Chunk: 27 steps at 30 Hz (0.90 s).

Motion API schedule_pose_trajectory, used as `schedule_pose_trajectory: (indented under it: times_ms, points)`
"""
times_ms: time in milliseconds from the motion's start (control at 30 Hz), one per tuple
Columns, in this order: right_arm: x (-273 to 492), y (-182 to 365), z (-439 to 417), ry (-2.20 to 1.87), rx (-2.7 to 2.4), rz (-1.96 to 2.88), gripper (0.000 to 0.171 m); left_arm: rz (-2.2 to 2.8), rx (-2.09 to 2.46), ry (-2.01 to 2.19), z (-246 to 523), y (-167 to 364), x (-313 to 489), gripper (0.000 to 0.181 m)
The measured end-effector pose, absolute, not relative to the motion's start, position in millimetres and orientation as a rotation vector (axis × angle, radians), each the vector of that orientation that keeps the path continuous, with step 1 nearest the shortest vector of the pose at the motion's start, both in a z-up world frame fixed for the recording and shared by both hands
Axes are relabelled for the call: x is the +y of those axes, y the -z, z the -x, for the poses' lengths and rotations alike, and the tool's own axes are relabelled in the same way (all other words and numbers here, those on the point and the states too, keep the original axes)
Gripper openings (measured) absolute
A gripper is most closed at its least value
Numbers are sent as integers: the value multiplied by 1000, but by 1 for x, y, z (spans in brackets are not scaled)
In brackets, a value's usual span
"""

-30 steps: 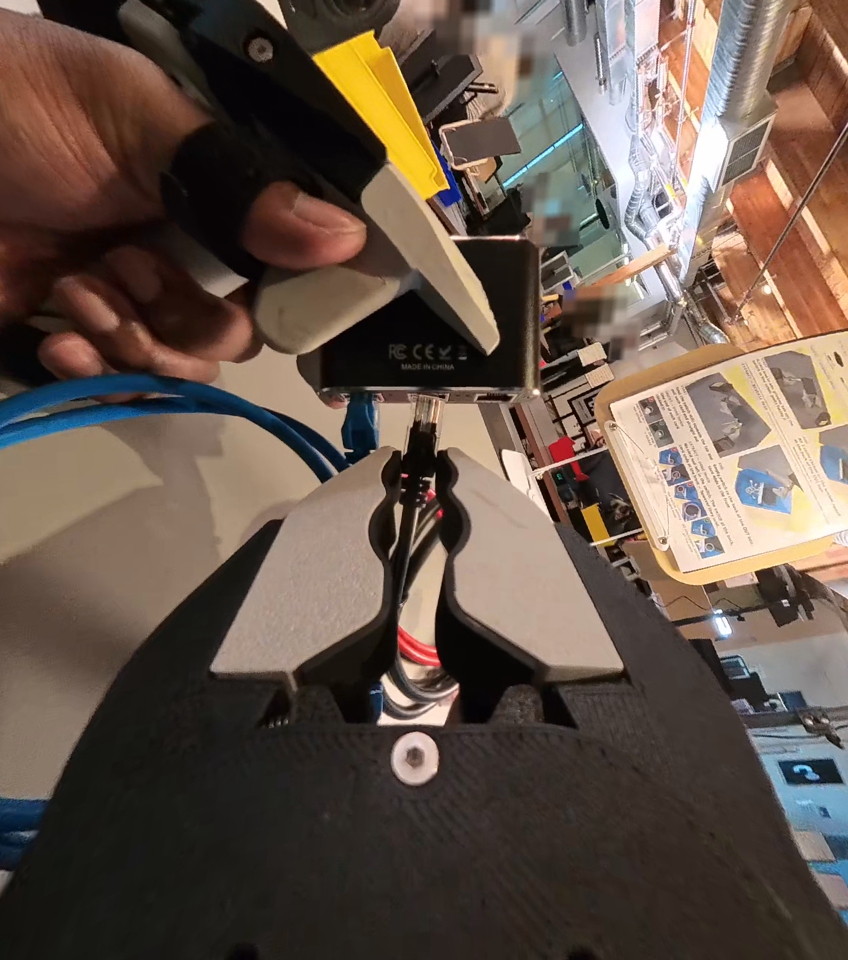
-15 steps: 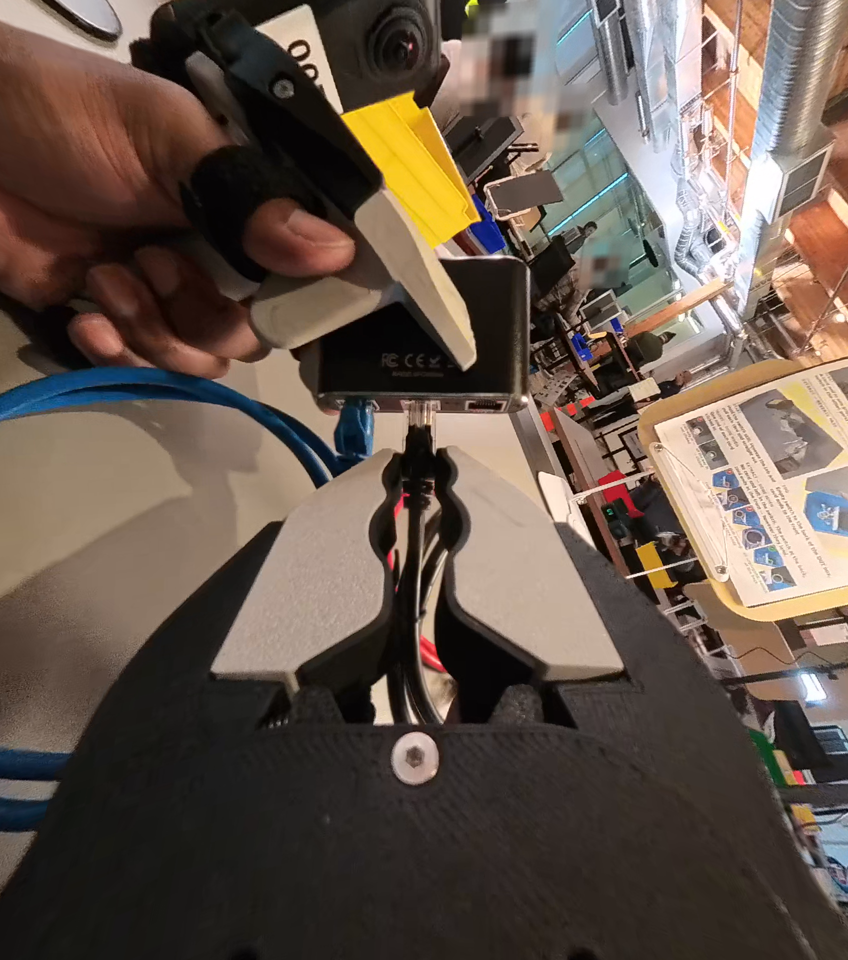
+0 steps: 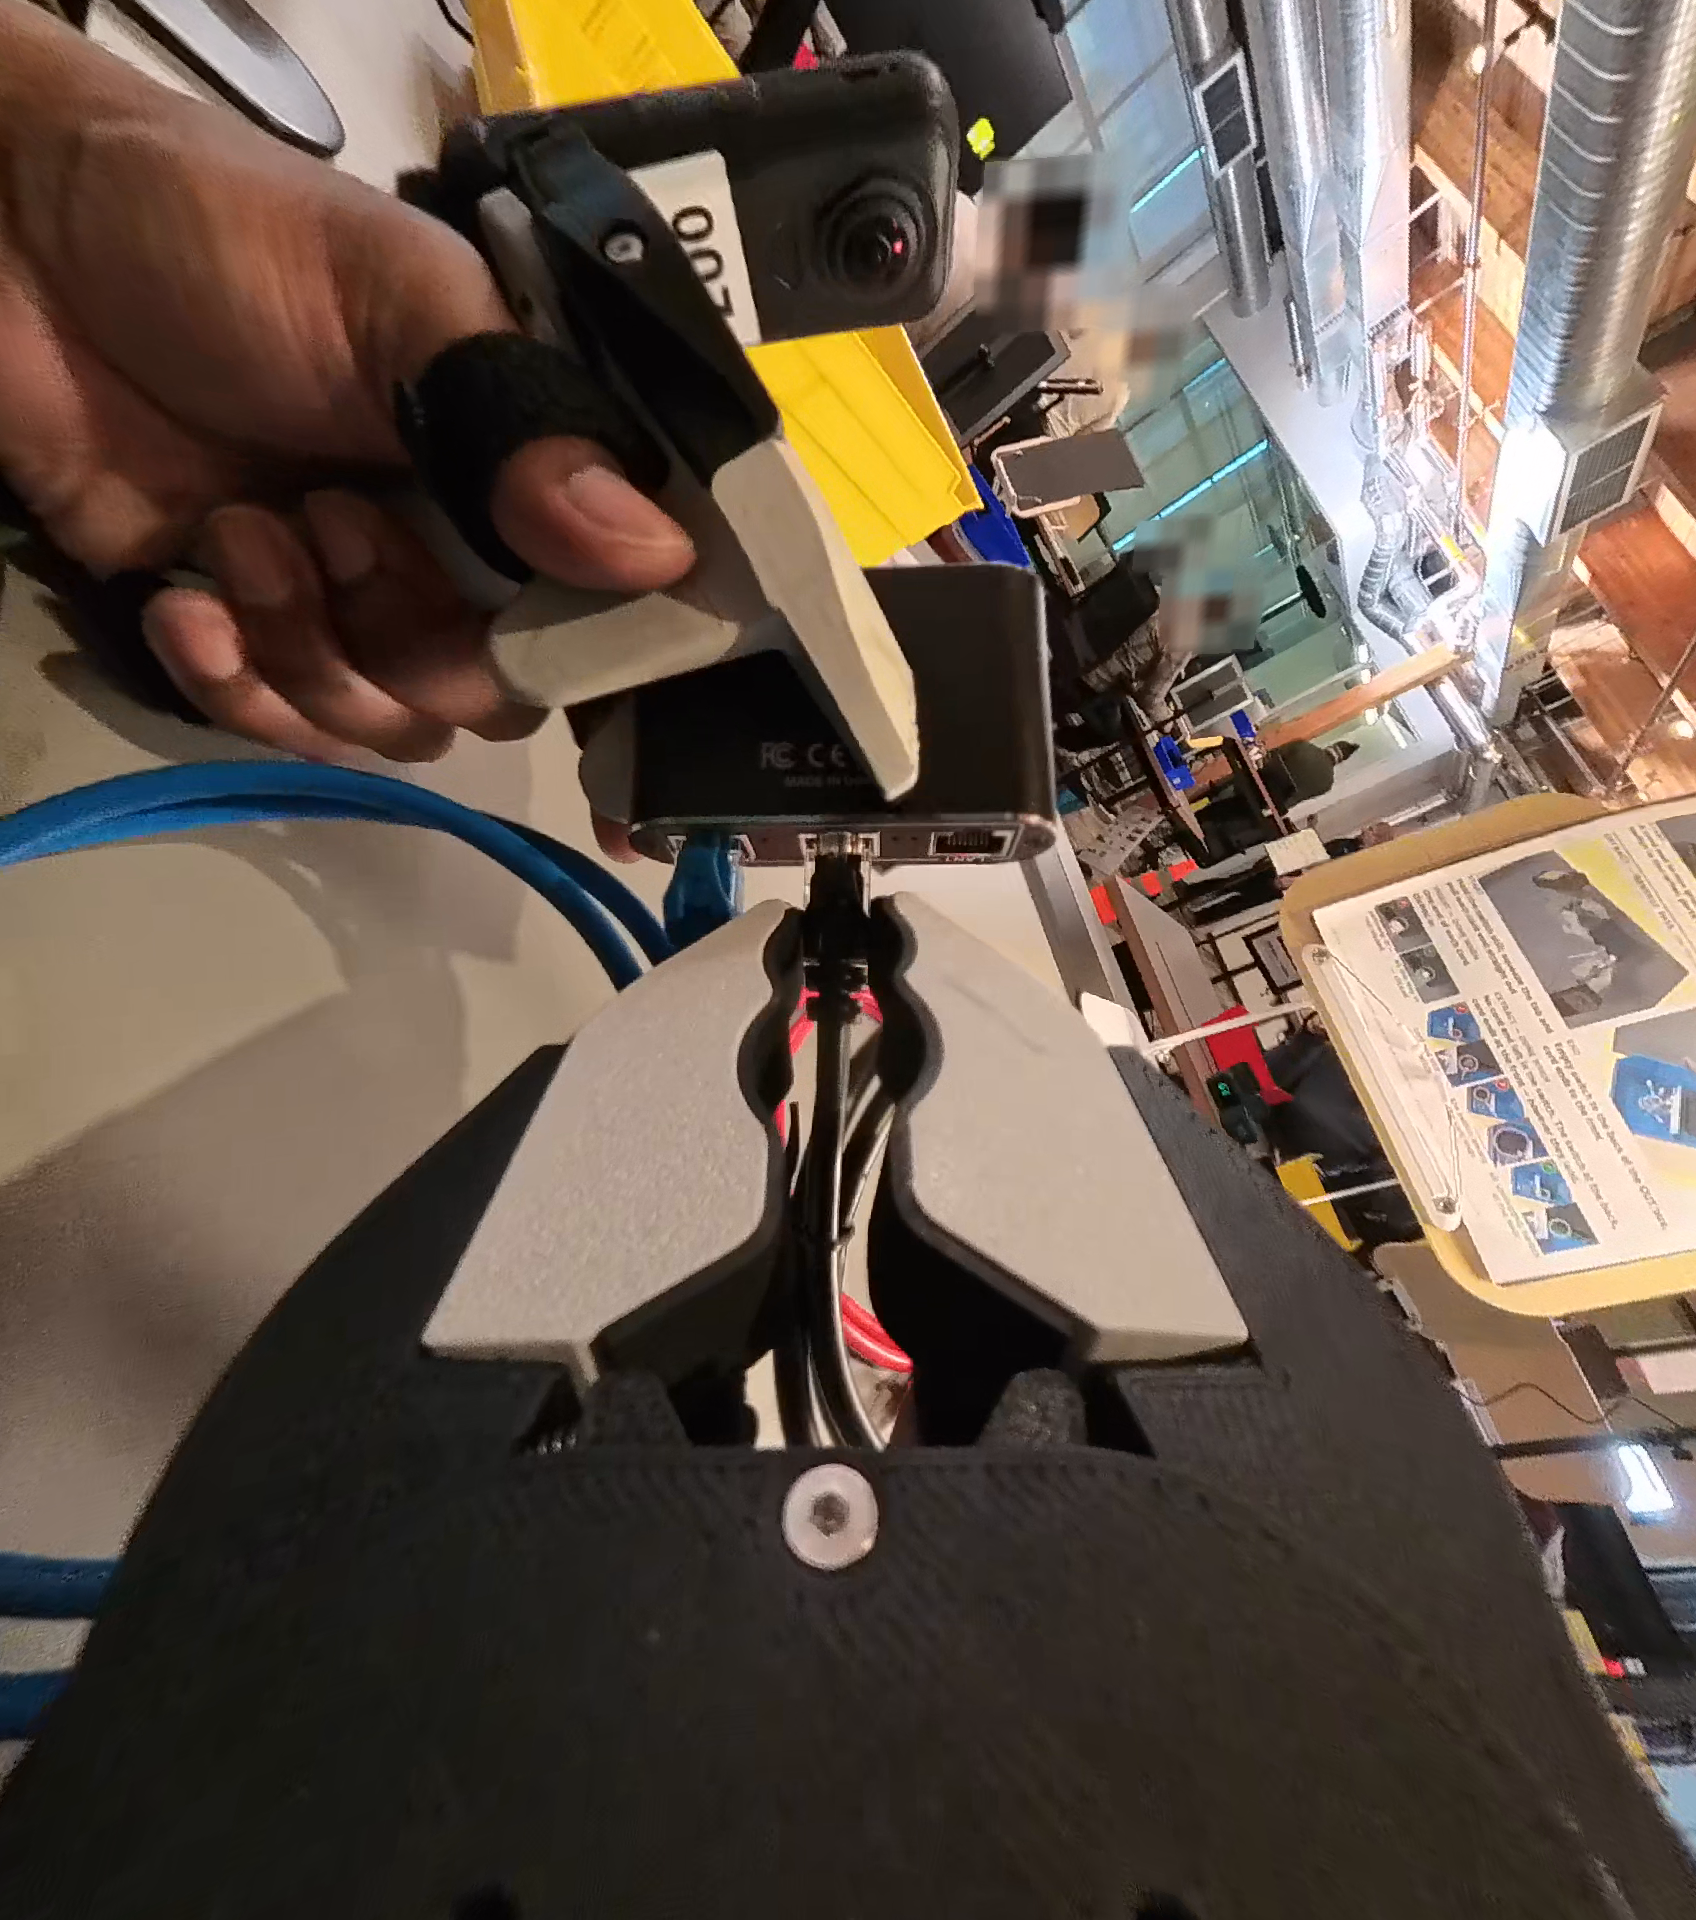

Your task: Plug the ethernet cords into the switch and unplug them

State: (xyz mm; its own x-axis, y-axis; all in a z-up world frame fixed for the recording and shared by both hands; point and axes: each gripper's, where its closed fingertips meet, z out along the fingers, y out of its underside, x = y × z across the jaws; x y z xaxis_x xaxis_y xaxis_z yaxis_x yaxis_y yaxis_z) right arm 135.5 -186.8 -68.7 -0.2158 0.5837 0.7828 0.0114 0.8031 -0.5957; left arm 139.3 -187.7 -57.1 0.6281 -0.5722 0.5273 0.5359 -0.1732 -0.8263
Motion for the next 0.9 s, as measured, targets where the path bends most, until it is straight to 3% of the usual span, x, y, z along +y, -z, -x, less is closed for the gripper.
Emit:
schedule_pose_trajectory:
  times_ms: [367, 467, 633, 800, 900]
  points:
    - [-187, 67, -133, -534, -1714, 439, 12, 1417, 5, 936, -136, 55, -186, 27]
    - [-180, 60, -133, -524, -1679, 452, 21, 1326, -91, 898, -113, 48, -188, 28]
    - [-116, 55, -152, -559, -1625, 651, 21, 952, -276, 856, -42, 25, -231, 28]
    - [-46, 103, -157, -709, -1611, 1047, 22, 791, -384, 860, -5, 24, -252, 28]
    - [-21, 127, -157, -567, -1636, 1202, 22, 857, -370, 820, -11, 26, -244, 28]
